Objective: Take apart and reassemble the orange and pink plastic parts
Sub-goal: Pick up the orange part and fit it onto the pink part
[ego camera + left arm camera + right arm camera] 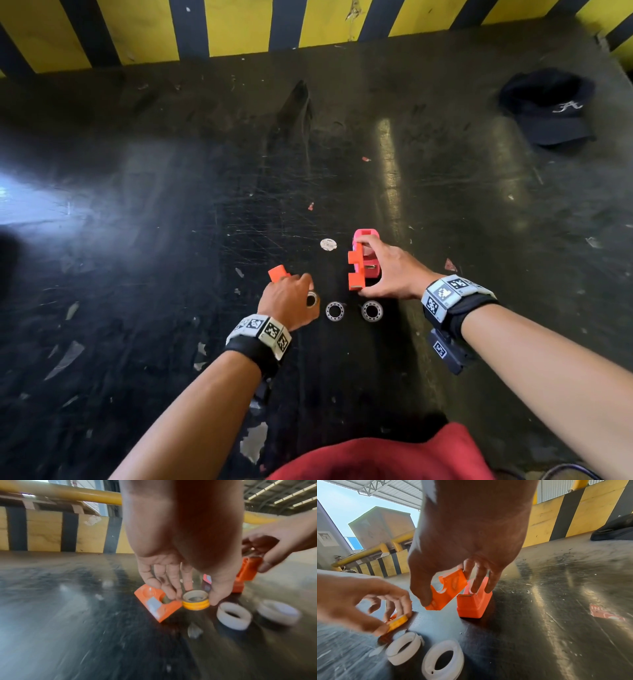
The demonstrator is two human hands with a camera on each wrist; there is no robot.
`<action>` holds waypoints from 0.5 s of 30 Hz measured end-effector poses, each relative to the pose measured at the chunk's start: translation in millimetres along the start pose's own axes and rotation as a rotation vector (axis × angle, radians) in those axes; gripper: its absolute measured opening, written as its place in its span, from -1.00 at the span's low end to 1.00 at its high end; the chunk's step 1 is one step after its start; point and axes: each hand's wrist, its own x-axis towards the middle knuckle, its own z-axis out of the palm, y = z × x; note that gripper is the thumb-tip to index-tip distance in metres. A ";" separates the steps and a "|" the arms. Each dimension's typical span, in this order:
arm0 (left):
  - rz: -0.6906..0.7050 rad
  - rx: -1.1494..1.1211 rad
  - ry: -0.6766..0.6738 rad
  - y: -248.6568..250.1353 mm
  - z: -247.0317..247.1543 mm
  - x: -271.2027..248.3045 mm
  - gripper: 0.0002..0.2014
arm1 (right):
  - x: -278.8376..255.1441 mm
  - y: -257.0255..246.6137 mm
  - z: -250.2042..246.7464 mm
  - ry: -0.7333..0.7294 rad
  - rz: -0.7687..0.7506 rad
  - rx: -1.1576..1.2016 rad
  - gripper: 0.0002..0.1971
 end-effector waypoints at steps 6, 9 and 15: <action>0.039 0.114 -0.022 -4.2 26.1 -12.5 -0.47 | -3.5 -4.8 5.5 -0.005 -0.002 -0.014 0.05; 0.112 0.111 0.025 2.3 23.5 -9.9 -0.34 | -4.3 -6.1 4.8 -0.004 -0.008 -0.021 0.06; 0.155 0.232 0.016 33.1 23.7 2.7 -0.37 | -4.9 -3.8 0.1 0.019 -0.023 -0.024 0.07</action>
